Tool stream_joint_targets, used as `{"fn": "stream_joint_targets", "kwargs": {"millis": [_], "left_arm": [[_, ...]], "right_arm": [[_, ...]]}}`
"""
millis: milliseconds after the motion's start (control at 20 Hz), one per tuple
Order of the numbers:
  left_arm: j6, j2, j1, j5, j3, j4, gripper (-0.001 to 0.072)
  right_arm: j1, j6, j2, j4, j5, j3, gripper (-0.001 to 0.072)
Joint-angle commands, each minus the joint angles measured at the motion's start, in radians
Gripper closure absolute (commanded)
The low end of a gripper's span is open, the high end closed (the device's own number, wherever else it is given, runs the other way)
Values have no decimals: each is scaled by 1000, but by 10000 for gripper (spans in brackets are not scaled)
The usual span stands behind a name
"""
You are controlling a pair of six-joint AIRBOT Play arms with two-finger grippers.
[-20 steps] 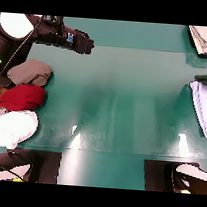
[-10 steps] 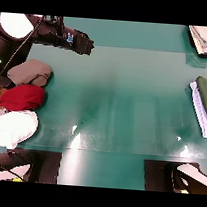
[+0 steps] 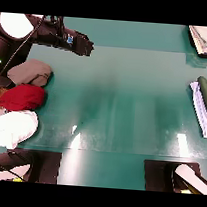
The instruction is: Fold the shirts.
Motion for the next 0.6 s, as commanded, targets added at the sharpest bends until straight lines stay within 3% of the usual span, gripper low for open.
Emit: {"fn": "stream_joint_targets", "kwargs": {"millis": [0,100,300,550], "left_arm": [[-1,1,-1,14,0,-1,681],[-1,1,-1,42,0,-1,681],[-1,1,-1,95,0,-1,681],[-1,1,-1,129,0,-1,681]], "right_arm": [[279,-1,4,58,-27,-1,460],[414,-3,4,52,-55,-1,692],[575,-3,4,52,-101,-1,692],[600,-2,4,53,-65,-1,692]]}}
